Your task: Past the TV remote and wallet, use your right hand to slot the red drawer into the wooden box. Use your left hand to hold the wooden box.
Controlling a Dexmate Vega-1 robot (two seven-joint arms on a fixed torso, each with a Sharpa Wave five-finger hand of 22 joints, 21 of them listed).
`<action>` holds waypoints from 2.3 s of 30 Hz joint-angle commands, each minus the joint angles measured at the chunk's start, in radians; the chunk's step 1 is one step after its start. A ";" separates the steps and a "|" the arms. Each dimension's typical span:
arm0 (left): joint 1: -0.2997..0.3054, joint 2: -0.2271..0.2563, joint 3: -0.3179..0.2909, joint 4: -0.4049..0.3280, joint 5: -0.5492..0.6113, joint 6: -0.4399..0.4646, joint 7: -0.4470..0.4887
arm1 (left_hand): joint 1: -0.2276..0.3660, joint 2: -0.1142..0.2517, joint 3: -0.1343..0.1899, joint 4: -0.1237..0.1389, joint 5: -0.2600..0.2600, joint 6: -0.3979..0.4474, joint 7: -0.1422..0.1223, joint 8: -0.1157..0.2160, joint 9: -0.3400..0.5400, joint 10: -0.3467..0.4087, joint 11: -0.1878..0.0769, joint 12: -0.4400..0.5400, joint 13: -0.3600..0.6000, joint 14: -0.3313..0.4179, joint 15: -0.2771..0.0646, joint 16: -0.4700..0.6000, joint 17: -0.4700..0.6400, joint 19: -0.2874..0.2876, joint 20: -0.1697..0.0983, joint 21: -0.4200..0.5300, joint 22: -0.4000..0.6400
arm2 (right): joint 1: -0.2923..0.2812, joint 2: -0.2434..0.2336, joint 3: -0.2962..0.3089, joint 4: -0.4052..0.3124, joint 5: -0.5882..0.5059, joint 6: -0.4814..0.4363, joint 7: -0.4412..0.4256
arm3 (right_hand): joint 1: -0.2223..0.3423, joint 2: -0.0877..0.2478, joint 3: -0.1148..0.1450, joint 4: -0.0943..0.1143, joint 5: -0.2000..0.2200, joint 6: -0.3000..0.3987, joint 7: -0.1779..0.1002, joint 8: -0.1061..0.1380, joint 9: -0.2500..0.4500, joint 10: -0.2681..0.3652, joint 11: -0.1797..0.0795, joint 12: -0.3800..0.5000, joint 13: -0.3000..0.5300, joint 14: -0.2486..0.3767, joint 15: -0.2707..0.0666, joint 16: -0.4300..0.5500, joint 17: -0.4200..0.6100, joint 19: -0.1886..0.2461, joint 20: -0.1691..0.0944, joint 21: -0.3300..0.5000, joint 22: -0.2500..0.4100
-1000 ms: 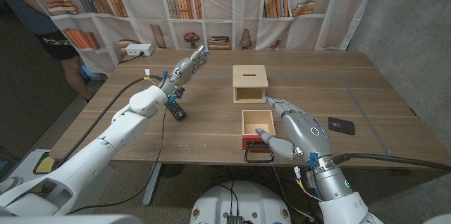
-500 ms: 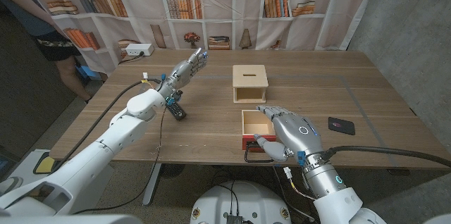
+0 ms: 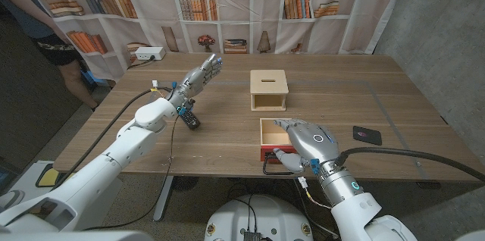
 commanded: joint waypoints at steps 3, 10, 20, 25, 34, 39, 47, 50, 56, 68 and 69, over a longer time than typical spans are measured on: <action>0.008 0.009 -0.004 -0.008 -0.002 -0.001 -0.003 | 0.001 -0.002 -0.010 0.003 -0.002 0.012 0.000 -0.007 0.004 0.009 0.007 -0.002 0.005 0.008 -0.006 -0.003 0.002 -0.001 -0.002 -0.002 0.001 | 0.058 0.006 -0.004 0.018 0.029 0.015 0.117 | 0.004 0.002 0.001 0.014 -0.008 0.027 -0.013 0.005 0.005 0.020 -0.005 0.001 0.003 0.012 -0.092 0.003 0.005 -0.019 -0.078 -0.013 0.001; 0.016 0.016 -0.015 -0.020 0.005 -0.006 0.017 | 0.004 0.000 -0.013 0.002 -0.003 0.016 0.006 -0.007 0.004 0.013 0.015 -0.002 0.005 0.010 -0.001 -0.004 0.001 0.007 -0.050 0.000 0.001 | 0.126 -0.021 0.011 0.040 0.079 0.045 0.186 | 0.004 0.004 -0.001 0.018 -0.010 0.047 -0.010 0.009 0.005 0.041 -0.005 0.004 0.003 0.036 -0.102 0.008 0.005 0.008 -0.099 -0.010 -0.002; 0.015 0.023 -0.013 -0.021 0.001 0.010 0.011 | 0.005 0.001 -0.014 0.002 -0.003 0.016 0.008 -0.008 0.004 0.013 0.017 -0.003 0.005 0.009 0.000 -0.004 0.001 0.008 -0.052 0.000 0.000 | 0.184 -0.040 -0.011 0.063 0.054 0.057 0.215 | 0.017 0.008 0.004 0.013 -0.009 0.048 -0.004 0.006 0.005 0.042 -0.006 0.001 0.003 0.036 -0.100 0.004 0.004 0.008 -0.107 -0.014 -0.002; 0.014 0.023 -0.015 -0.014 -0.003 0.009 0.008 | 0.006 0.002 -0.015 0.002 -0.004 0.016 0.009 -0.008 0.004 0.013 0.017 -0.003 0.005 0.009 0.000 -0.004 0.001 0.008 -0.051 0.000 0.000 | 0.212 -0.047 -0.014 0.078 0.066 0.063 0.238 | 0.023 0.013 0.007 0.013 -0.009 0.049 -0.005 0.004 0.005 0.039 -0.009 -0.002 0.003 0.035 -0.104 0.002 0.005 0.010 -0.110 -0.016 -0.002; 0.006 0.018 -0.013 0.003 -0.005 0.004 -0.003 | 0.008 0.004 -0.016 0.001 -0.004 0.015 0.008 -0.009 0.004 0.012 0.015 -0.005 0.005 0.008 0.001 -0.005 0.001 0.005 -0.046 -0.001 0.000 | 0.259 -0.064 -0.007 0.086 0.097 0.065 0.306 | 0.033 0.018 0.010 0.013 -0.010 0.069 -0.001 0.006 0.005 0.060 -0.001 0.000 0.003 0.062 -0.107 0.008 0.005 0.037 -0.114 -0.014 -0.002; 0.004 0.018 -0.014 0.007 -0.008 0.006 -0.005 | 0.009 0.004 -0.017 0.001 -0.004 0.015 0.009 -0.009 0.004 0.012 0.013 -0.005 0.005 0.008 0.000 -0.005 0.001 0.004 -0.043 -0.002 0.000 | 0.281 -0.066 -0.013 0.093 0.096 0.062 0.341 | 0.037 0.020 0.011 0.014 -0.010 0.083 -0.004 0.009 0.004 0.074 -0.004 0.003 0.004 0.072 -0.113 0.009 0.006 0.047 -0.118 -0.013 -0.002; 0.000 0.017 -0.013 0.012 -0.008 0.007 -0.011 | 0.009 0.005 -0.018 0.001 -0.005 0.016 0.008 -0.009 0.004 0.011 0.015 -0.006 0.005 0.007 0.000 -0.006 0.001 0.004 -0.041 -0.002 0.000 | 0.300 -0.071 -0.023 0.111 0.093 0.053 0.356 | 0.042 0.022 0.012 0.014 -0.011 0.098 -0.009 0.011 0.004 0.087 -0.006 0.005 0.004 0.088 -0.118 0.012 0.006 0.056 -0.120 -0.013 -0.002; -0.003 0.018 -0.012 0.011 -0.005 0.009 -0.010 | 0.009 0.005 -0.019 0.001 -0.005 0.016 0.008 -0.009 0.004 0.010 0.014 -0.006 0.005 0.007 0.000 -0.005 0.001 0.004 -0.040 -0.002 0.000 | 0.301 -0.072 -0.026 0.116 0.094 0.047 0.353 | 0.044 0.024 0.013 0.014 -0.011 0.105 -0.012 0.012 0.004 0.096 -0.007 0.007 0.004 0.094 -0.120 0.013 0.006 0.060 -0.120 -0.013 -0.001; -0.011 0.015 -0.009 0.014 -0.004 0.011 -0.012 | 0.010 0.007 -0.020 0.001 -0.006 0.017 0.007 -0.010 0.004 0.013 0.015 -0.005 0.005 0.008 -0.001 -0.005 0.001 0.006 -0.041 -0.001 0.000 | 0.315 -0.074 -0.033 0.130 0.103 0.043 0.362 | 0.049 0.028 0.014 0.014 -0.011 0.119 -0.019 0.014 0.004 0.105 -0.011 0.008 0.004 0.108 -0.125 0.014 0.006 0.076 -0.125 -0.009 0.000; -0.018 0.014 -0.009 0.026 -0.005 0.018 -0.017 | 0.012 0.008 -0.023 0.000 -0.007 0.020 0.010 -0.009 0.004 0.019 0.019 -0.004 0.005 0.014 0.000 -0.004 0.001 0.014 -0.051 0.001 0.000 | 0.329 -0.091 -0.058 0.154 0.045 0.032 0.356 | 0.059 0.042 0.016 0.019 -0.015 0.174 -0.031 0.021 0.004 0.178 -0.032 0.023 0.005 0.191 -0.161 0.030 0.008 0.145 -0.138 0.013 0.006; -0.018 0.014 -0.009 0.027 -0.005 0.018 -0.017 | 0.012 0.008 -0.023 0.000 -0.007 0.020 0.009 -0.009 0.004 0.019 0.019 -0.004 0.005 0.014 0.000 -0.003 0.001 0.014 -0.051 0.001 0.000 | 0.329 -0.091 -0.058 0.154 0.044 0.032 0.356 | 0.059 0.044 0.017 0.020 -0.015 0.176 -0.031 0.021 0.004 0.180 -0.033 0.023 0.005 0.199 -0.163 0.033 0.009 0.146 -0.139 0.013 0.006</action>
